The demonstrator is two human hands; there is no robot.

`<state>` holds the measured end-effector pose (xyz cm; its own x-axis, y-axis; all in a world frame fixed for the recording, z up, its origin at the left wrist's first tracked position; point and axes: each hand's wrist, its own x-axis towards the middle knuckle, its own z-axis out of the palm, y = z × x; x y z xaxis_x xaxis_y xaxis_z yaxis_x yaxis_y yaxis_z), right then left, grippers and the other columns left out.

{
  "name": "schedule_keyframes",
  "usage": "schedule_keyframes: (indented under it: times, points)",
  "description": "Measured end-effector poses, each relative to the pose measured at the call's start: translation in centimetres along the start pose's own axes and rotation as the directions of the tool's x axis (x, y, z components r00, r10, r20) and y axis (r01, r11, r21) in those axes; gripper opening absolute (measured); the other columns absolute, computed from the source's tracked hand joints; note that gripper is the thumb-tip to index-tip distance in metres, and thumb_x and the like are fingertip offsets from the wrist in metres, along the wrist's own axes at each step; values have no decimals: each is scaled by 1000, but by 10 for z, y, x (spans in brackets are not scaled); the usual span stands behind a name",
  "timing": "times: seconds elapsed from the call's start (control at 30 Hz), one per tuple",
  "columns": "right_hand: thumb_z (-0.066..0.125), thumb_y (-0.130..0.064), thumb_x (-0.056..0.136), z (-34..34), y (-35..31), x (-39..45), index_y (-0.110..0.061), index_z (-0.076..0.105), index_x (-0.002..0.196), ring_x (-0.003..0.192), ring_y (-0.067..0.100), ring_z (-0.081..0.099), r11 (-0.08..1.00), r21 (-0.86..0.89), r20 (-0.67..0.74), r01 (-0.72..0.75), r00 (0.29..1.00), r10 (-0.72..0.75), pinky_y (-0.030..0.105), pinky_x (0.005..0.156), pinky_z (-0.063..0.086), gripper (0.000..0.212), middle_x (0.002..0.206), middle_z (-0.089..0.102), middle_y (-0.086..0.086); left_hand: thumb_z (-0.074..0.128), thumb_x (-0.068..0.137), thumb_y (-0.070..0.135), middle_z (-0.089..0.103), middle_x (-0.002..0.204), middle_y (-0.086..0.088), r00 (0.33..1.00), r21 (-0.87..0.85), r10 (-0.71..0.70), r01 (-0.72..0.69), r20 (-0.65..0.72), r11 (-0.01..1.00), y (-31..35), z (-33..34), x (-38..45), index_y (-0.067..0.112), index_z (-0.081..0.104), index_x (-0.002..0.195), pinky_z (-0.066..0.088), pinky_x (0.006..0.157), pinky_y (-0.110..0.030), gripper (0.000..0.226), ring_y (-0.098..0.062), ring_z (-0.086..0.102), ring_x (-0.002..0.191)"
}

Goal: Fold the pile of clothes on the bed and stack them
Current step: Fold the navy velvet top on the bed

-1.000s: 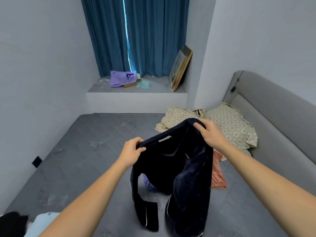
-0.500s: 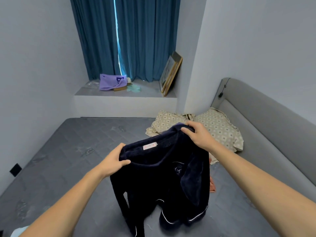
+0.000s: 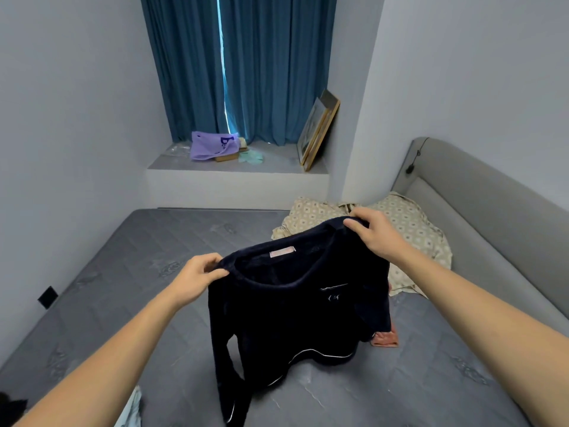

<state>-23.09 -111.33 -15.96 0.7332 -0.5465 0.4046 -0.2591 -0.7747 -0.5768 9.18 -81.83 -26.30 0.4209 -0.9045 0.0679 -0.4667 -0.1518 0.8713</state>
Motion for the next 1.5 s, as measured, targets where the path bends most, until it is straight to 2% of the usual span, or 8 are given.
schedule_keyframes:
  times: [0.17,0.27,0.37,0.43,0.6,0.8,1.0,1.5]
  points:
    - [67,-16,100,-2,-1,2,-14,68,82,73,11,54,999,-43,-167,25,986,-32,30,74,42,19,75,58,-6,64,104,17,61,77,11,992,-61,76,-82,-98,995,20,-9,9,20,59,84,42,67,-24,20,-5,54,73]
    - [67,-16,100,-1,-4,2,-10,70,82,73,15,56,999,0,-251,-46,967,45,33,72,43,19,75,64,2,60,107,21,55,77,13,986,-42,100,-106,-132,993,38,-18,19,17,55,87,39,68,-30,21,-6,49,73]
    - [61,-13,103,-2,-12,0,-8,69,82,69,18,56,985,120,-213,-126,966,149,37,69,42,23,74,66,12,60,107,28,58,79,13,977,-14,158,-162,-140,987,55,-32,25,22,55,88,41,68,-27,20,-5,52,74]
    - [58,-10,105,-3,-19,-5,-17,64,77,65,7,50,982,151,-185,-111,973,138,29,65,40,29,68,60,-4,60,105,35,59,78,13,971,21,201,-199,-127,980,64,-46,26,24,56,87,40,64,-22,21,-3,52,71]
    - [49,-17,109,-1,-40,-23,-24,50,80,70,14,50,998,2,-170,-70,983,69,36,71,39,30,71,51,-5,63,103,38,53,71,10,961,120,249,-235,-119,964,72,-74,25,18,54,86,36,64,-30,28,-7,45,66]
    - [45,-22,111,2,-69,-63,-44,39,79,71,2,49,991,-71,-225,-111,970,93,21,66,36,39,76,51,-19,61,105,36,61,78,5,945,197,315,-293,-92,936,77,-75,5,23,57,92,39,65,-23,19,-4,51,68]
    - [44,-30,111,-21,-92,-112,-25,45,87,75,16,54,975,-152,-171,-163,976,136,43,72,41,24,77,55,-4,57,108,28,61,78,3,953,165,288,-270,-98,949,91,-54,-49,21,54,91,40,64,-23,19,-6,53,69]
    - [52,-29,108,-117,-89,-264,-34,51,83,73,16,56,987,-145,-113,-67,992,51,37,71,40,25,74,60,-8,60,104,40,63,73,1,955,181,257,-229,-147,956,160,54,-193,16,60,94,42,62,-22,26,-7,55,65]
